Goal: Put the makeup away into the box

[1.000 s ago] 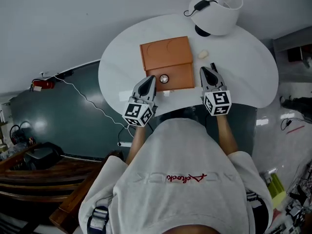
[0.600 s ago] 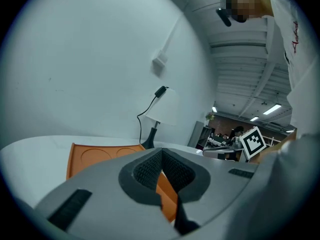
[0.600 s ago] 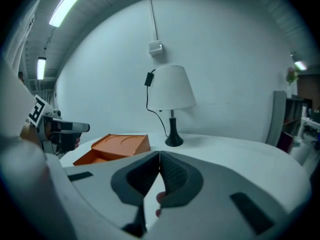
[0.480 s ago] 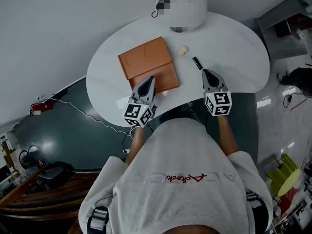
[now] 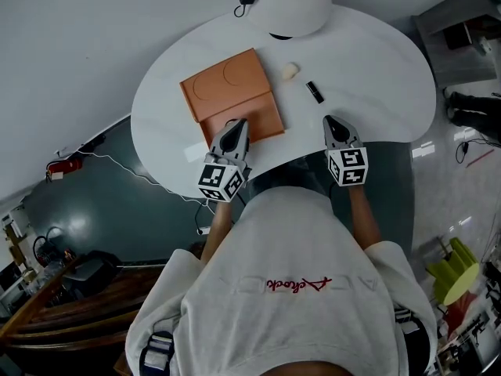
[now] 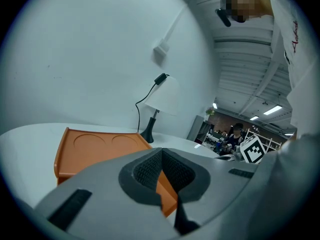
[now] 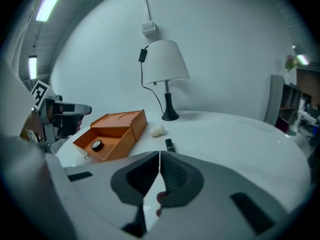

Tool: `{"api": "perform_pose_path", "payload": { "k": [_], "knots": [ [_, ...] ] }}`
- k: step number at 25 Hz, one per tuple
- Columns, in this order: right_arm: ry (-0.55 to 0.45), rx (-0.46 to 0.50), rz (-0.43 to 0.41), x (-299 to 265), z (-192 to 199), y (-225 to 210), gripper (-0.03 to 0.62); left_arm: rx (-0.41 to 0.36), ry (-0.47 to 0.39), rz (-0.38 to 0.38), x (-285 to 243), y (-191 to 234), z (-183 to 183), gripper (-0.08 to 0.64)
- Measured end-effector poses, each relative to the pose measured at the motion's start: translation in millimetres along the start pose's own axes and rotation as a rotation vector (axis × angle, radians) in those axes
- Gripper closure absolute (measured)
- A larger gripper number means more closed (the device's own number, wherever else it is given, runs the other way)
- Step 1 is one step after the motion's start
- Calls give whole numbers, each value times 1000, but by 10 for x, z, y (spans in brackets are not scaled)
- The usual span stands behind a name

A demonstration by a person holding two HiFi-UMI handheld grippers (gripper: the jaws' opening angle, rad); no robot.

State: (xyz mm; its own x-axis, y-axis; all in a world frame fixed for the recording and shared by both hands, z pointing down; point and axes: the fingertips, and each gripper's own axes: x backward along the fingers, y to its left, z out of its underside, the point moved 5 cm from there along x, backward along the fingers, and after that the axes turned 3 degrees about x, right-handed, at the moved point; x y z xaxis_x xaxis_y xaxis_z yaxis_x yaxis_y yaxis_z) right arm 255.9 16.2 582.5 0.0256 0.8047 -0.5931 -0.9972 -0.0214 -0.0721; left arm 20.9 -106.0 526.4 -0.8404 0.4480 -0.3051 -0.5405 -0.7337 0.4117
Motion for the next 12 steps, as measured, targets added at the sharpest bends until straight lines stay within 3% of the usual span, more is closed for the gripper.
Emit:
{"api": "perform_pose_path", "payload": {
  "k": [7, 9, 12],
  "knots": [
    [68, -9, -39, -111, 168, 15, 561, 12, 6, -14, 0, 47, 25, 551],
    [95, -9, -76, -187, 206, 31, 410, 13, 6, -15, -10, 59, 24, 551],
    [134, 9, -92, -277, 253, 23, 353, 17, 6, -17, -19, 72, 20, 551]
  ]
}}
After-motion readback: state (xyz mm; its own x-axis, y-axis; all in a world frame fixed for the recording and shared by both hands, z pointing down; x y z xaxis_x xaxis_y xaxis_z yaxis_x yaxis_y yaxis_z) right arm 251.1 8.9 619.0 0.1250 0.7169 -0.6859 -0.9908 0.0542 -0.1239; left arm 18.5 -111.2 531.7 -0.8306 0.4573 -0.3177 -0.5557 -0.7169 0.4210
